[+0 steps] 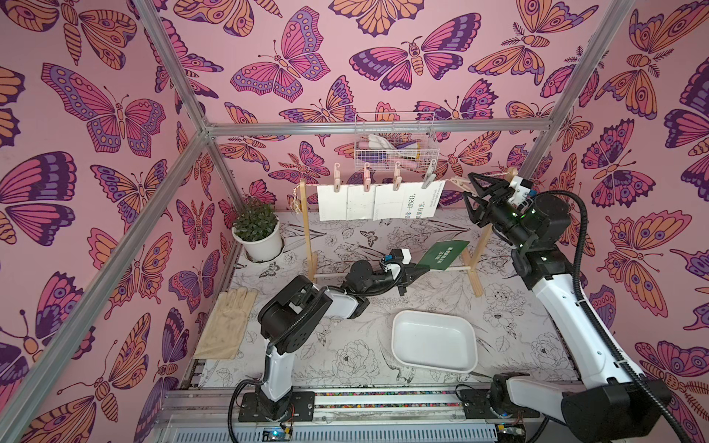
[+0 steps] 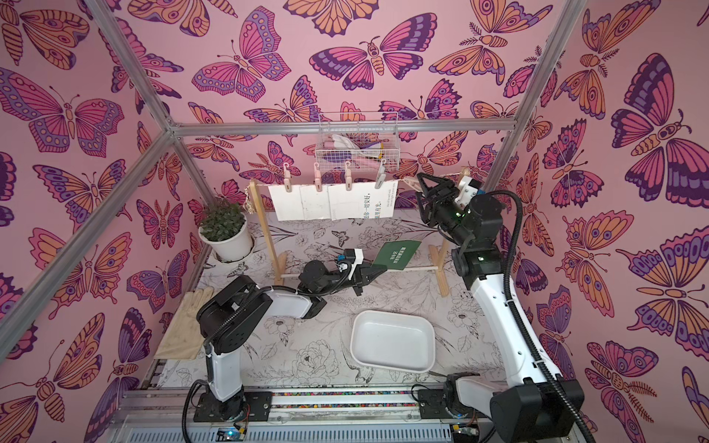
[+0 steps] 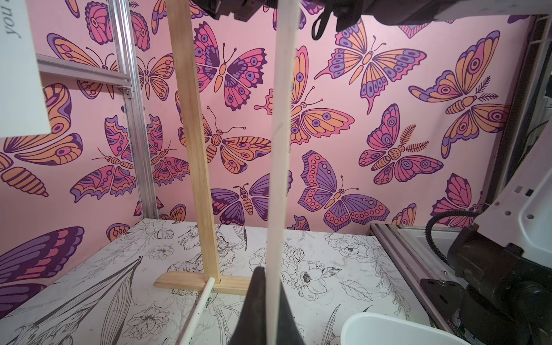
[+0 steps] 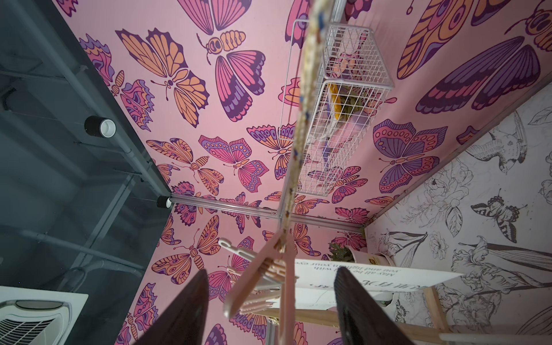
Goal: Remove the postcards from the strings
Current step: Remove the clamp from the clothesline.
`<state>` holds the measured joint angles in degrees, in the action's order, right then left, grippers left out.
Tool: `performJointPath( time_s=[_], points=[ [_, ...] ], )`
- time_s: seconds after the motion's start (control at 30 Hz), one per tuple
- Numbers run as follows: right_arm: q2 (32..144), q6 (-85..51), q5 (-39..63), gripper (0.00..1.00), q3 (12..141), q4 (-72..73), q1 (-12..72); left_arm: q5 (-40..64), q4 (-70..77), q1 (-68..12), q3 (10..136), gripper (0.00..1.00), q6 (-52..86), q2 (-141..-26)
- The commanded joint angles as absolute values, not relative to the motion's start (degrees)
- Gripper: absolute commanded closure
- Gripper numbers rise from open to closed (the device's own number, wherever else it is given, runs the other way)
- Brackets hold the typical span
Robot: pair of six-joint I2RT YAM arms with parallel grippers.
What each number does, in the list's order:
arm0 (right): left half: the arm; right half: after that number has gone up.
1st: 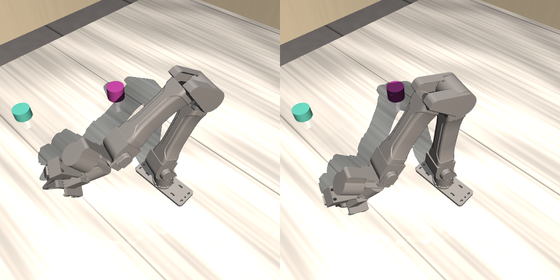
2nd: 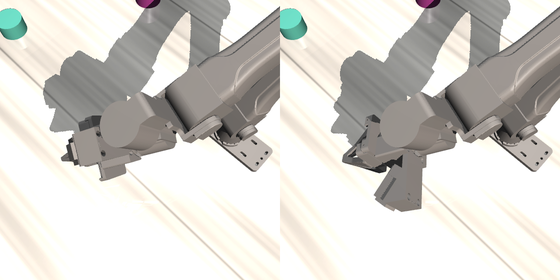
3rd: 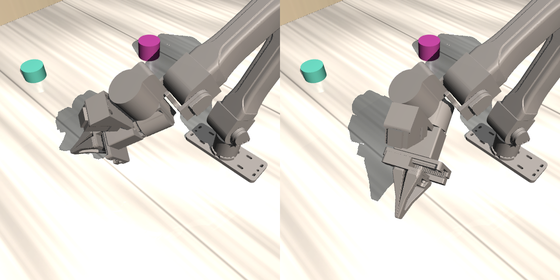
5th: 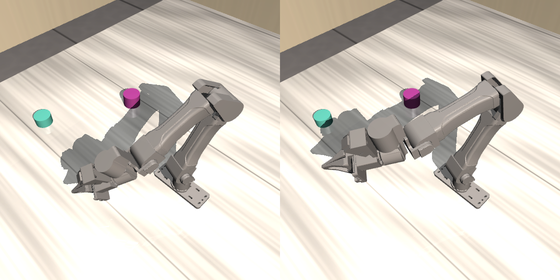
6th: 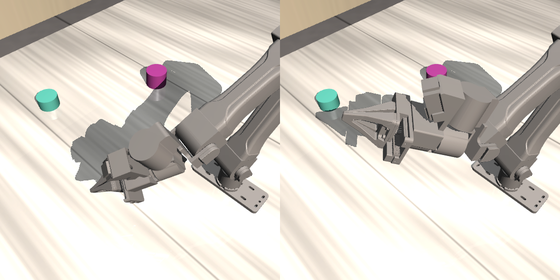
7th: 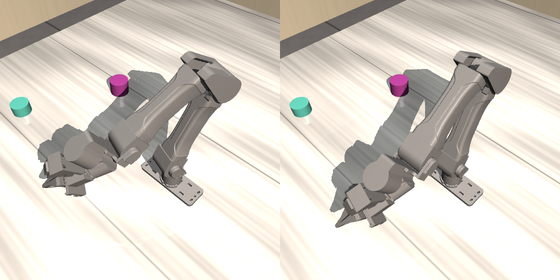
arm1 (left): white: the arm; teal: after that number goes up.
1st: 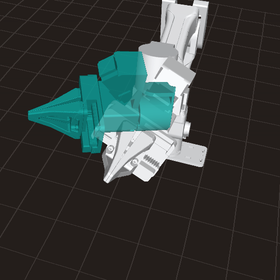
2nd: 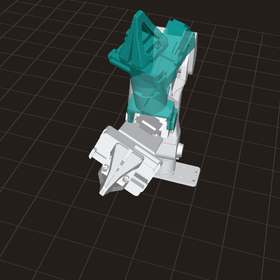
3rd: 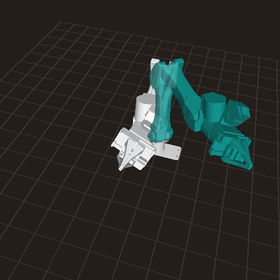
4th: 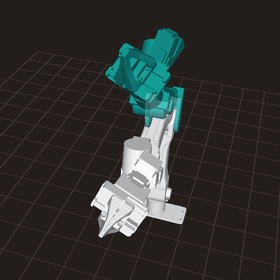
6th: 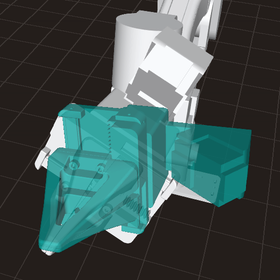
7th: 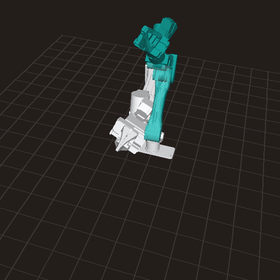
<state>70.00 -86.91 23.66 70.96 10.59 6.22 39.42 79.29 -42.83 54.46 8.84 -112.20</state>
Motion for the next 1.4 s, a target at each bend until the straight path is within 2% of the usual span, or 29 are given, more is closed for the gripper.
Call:
performJointPath(
  time_s=[0.0,0.6,0.8,1.03,1.37],
  points=[
    [71.1,-90.03,24.83,0.36,71.78,12.51,6.69,39.29,81.52,-43.24,54.58,1.0,8.27,-112.62],
    [71.34,-88.7,25.45,0.67,72.6,11.95,6.76,39.55,81.47,-43.33,55.77,1.0,8.74,-113.39],
    [71.03,-88.51,25.4,0.82,72.43,11.46,6.75,39.51,81.48,-43.42,55.72,1.0,8.72,-113.46],
    [68.47,-85.92,24.68,0.84,71.5,8.25,6.67,36.82,81.56,-43.0,54.28,1.0,11.72,-111.56],
    [56.53,-76.4,20.12,0.83,67.95,-3.65,5.61,32.26,81.54,-42.63,49.58,1.0,14.55,-107.2]
  ],
)
